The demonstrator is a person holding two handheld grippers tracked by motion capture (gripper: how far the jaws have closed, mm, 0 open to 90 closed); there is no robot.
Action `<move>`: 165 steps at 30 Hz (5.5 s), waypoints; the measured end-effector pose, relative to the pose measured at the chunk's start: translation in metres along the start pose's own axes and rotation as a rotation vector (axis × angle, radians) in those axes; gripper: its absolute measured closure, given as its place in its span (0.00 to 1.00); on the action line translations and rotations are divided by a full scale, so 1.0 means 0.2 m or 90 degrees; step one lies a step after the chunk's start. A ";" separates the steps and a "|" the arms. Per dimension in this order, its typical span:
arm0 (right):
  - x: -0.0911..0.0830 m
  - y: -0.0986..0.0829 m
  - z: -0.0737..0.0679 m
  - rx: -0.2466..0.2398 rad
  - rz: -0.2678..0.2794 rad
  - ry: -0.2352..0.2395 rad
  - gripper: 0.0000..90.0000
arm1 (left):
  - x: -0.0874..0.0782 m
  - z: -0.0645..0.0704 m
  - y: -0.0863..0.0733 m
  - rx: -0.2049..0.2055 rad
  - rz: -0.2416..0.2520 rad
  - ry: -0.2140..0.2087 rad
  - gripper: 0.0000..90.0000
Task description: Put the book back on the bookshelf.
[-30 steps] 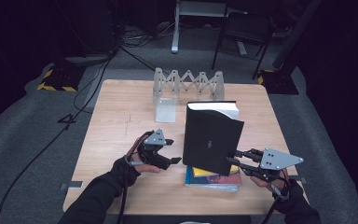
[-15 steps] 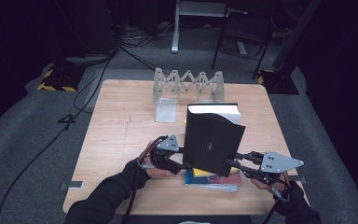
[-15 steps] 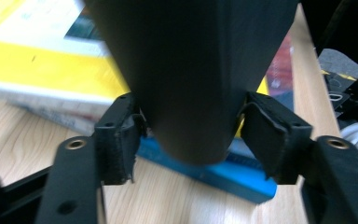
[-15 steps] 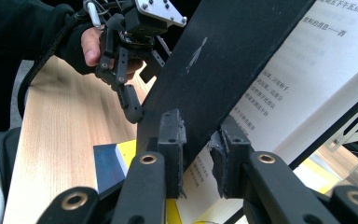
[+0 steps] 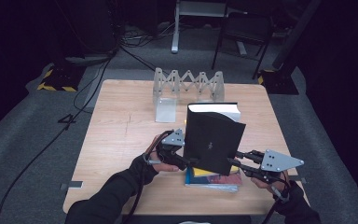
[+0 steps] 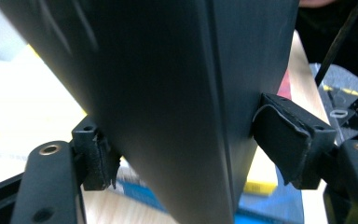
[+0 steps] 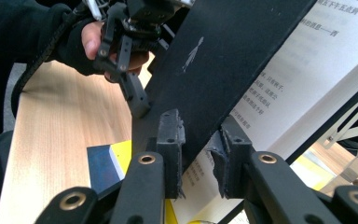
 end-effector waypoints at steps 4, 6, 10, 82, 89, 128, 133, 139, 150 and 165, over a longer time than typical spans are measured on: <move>0.01 0.00 0.00 -0.003 -0.004 -0.009 0.81 | 0.01 -0.02 0.06 0.011 0.018 -0.007 0.27; 0.01 0.00 0.00 -0.003 -0.004 -0.012 0.81 | 0.00 -0.02 0.08 0.026 0.023 -0.005 0.26; 0.01 -0.01 0.02 0.001 -0.013 -0.034 0.80 | -0.03 -0.03 0.14 0.033 0.065 -0.001 0.31; 0.11 -0.11 0.10 0.054 -0.045 -0.137 0.63 | -0.06 0.03 0.30 0.086 0.154 0.050 0.53; 0.01 -0.22 0.15 0.108 -0.121 -0.131 0.43 | -0.06 0.04 0.31 0.083 0.149 0.052 0.54; -0.22 -0.70 0.17 0.257 -0.276 -0.138 0.33 | -0.06 -0.01 0.48 0.057 0.161 0.040 0.53; -0.22 -0.70 0.17 0.257 -0.276 -0.139 0.33 | -0.04 0.01 0.53 0.063 0.156 0.044 0.56; -0.22 -0.70 0.17 0.257 -0.274 -0.139 0.33 | -0.04 0.00 0.56 0.066 0.146 0.053 0.56; -0.22 -0.70 0.17 0.259 -0.274 -0.139 0.33 | -0.18 -0.09 0.56 0.063 0.135 0.153 0.57; -0.22 -0.70 0.17 0.259 -0.274 -0.139 0.33 | -0.47 -0.28 0.40 0.002 0.142 0.297 0.57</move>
Point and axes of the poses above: each handheld gripper's, and its own axes: x roughly forward along the jaws, y roughly out of its top, z roughly to its right, the point moved 2 cm from there along x, roughly forward along the jaws, and after that the axes turned 3 degrees about x, right-handed, at the moved point
